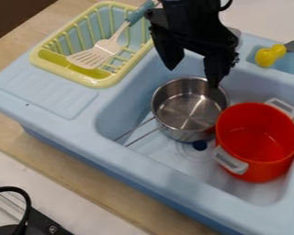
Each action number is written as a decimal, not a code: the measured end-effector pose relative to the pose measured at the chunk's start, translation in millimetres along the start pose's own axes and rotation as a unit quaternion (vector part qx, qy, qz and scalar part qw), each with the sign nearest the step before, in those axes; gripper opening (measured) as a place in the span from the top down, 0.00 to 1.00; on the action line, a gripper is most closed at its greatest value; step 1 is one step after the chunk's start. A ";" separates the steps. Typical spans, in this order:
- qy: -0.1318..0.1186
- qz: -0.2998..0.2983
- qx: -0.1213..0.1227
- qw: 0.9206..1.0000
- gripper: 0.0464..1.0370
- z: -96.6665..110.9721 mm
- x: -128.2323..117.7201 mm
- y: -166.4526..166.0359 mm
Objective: Put white spatula inside red bowl
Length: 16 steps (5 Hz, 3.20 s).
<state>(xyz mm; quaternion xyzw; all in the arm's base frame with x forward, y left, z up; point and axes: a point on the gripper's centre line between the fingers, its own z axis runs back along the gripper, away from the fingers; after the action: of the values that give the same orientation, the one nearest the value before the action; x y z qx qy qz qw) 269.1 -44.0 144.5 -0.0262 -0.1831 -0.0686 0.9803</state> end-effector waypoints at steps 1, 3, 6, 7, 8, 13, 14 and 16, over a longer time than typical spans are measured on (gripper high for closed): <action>0.009 0.002 0.000 1.000 0.04 -4.0 -4.3 0.6; 0.001 0.027 0.044 0.999 0.04 -2.2 0.5 38.5; -0.025 0.076 0.101 0.992 0.04 6.8 46.0 119.9; -0.025 0.062 0.109 0.992 0.04 -4.8 60.1 139.8; -0.029 0.051 0.103 0.993 0.04 -7.8 69.7 147.6; 0.046 0.057 0.096 0.993 0.04 -41.9 54.3 156.9; 0.039 0.070 0.097 0.992 0.10 -41.9 55.6 157.3; 0.036 0.089 0.077 0.992 0.67 -40.9 51.8 162.8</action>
<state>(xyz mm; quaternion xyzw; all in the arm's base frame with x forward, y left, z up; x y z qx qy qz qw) 355.0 107.4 120.9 0.0360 -0.1493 0.0320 0.9876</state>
